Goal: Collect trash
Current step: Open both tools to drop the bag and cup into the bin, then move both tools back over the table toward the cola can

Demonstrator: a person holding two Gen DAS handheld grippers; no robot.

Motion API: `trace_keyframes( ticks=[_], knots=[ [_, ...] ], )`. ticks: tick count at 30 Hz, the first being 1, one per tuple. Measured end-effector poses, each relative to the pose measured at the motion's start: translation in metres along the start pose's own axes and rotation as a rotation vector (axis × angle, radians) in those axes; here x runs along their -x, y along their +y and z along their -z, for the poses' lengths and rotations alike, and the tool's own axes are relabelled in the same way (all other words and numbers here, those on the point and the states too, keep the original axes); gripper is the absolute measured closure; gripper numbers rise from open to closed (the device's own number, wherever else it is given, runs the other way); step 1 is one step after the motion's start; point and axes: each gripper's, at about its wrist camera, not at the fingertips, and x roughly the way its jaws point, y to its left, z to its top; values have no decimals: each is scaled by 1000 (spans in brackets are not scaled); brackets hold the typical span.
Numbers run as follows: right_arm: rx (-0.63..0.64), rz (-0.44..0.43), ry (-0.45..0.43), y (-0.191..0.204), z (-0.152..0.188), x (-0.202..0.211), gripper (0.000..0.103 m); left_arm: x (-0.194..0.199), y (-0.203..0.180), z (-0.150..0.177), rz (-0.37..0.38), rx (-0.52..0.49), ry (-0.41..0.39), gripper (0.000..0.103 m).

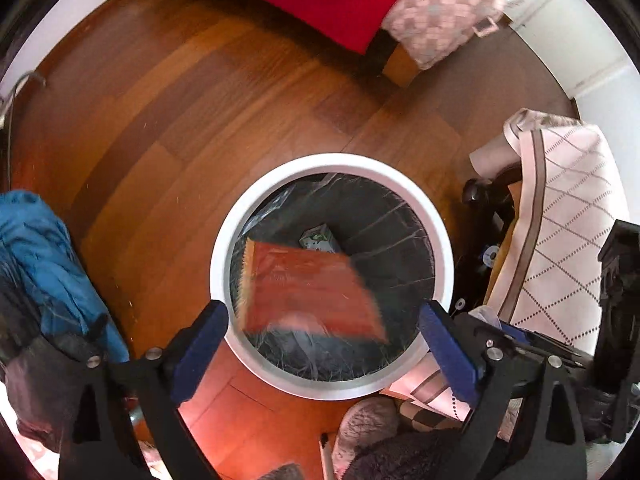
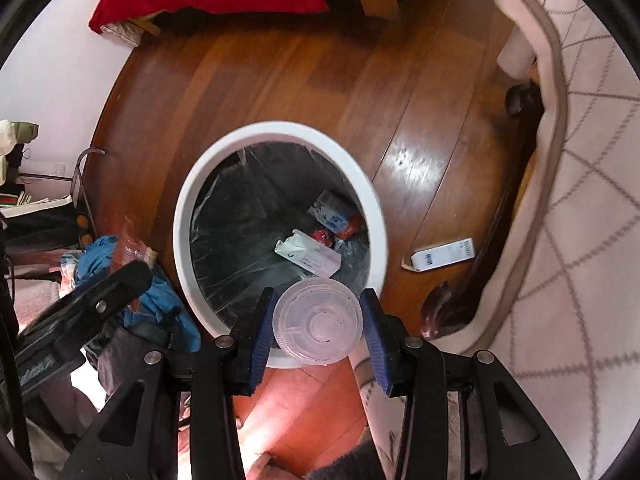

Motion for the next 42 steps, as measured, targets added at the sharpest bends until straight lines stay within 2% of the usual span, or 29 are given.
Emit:
trace_keyframes(
  ticks=[3,5,9,11,12,20,25,42],
  knots=[
    [-6,-11,6,-3,-5,-7,56,4,11,2,-31,26,-8,5],
    [-8,-27,7,-3,-6,-9,30,8,14,5,-67,26,-22,5],
    [12,-17,1,1,-6,-6,19,20,16,14,-140,13,-53,5],
    [30,4,-10,5,-4,-2,2,27,17,18,-164,9,-69,5],
    [37,16,-15,7,-2,1,0,31,16,20,-173,6,-75,5],
    [108,160,-91,17,19,48,0,64,6,35,-212,-39,-137,5],
    [136,191,-147,23,32,81,0,89,-2,45,-227,-56,-178,5],
    [172,118,-334,42,98,194,0,183,-35,92,-219,-115,-313,5]
  ],
)
